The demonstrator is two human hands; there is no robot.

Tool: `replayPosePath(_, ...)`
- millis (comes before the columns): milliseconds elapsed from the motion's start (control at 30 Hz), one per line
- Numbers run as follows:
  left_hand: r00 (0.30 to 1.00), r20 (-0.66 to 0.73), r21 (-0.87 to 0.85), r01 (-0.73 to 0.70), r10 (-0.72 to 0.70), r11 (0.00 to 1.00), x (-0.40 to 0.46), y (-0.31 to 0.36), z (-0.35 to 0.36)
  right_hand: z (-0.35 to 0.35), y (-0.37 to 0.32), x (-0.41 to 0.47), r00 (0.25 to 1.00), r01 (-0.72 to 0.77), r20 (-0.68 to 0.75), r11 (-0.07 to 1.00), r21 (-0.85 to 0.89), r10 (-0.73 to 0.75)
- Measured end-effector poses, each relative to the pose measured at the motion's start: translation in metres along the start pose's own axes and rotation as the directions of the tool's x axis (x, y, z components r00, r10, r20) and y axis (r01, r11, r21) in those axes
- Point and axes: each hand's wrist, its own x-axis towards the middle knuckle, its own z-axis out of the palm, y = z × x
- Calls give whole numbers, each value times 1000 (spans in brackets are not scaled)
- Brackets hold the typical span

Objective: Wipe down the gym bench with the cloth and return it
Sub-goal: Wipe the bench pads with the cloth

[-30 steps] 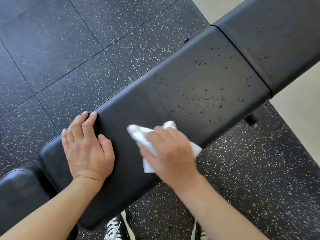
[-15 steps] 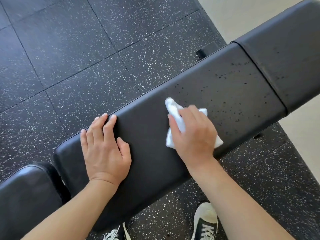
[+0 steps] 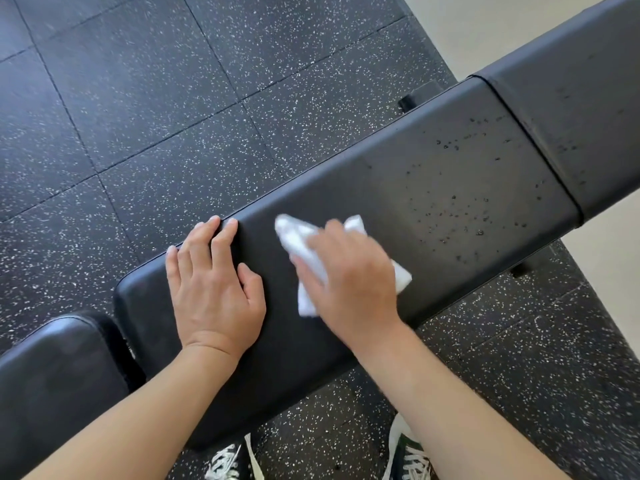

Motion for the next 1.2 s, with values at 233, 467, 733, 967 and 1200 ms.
replayPosePath(233, 1000, -13, -7, -4, 4, 1000, 0, -1, 0, -58, 63, -73, 973, 206, 124, 975, -83, -195)
replayPosePath(467, 1000, 5, -20, 6, -6, 1000, 1, -2, -2, -3, 14, 16, 962, -256, -133, 959, -119, 240)
replayPosePath(733, 998, 55, -37, 12, -10, 999, 1, -2, -5, 24, -33, 32, 988, -153, -33, 983, -106, 150)
replayPosePath(967, 990, 137, -84, -20, 31, 996, 3, -6, -17, -23, -22, -50, 966, 169, 209, 984, -64, -152)
replayPosePath(1200, 876, 343, -145, -307, 339, 941, 4, -92, -62, -27, -20, 1, 939, -313, 75, 925, -217, 336)
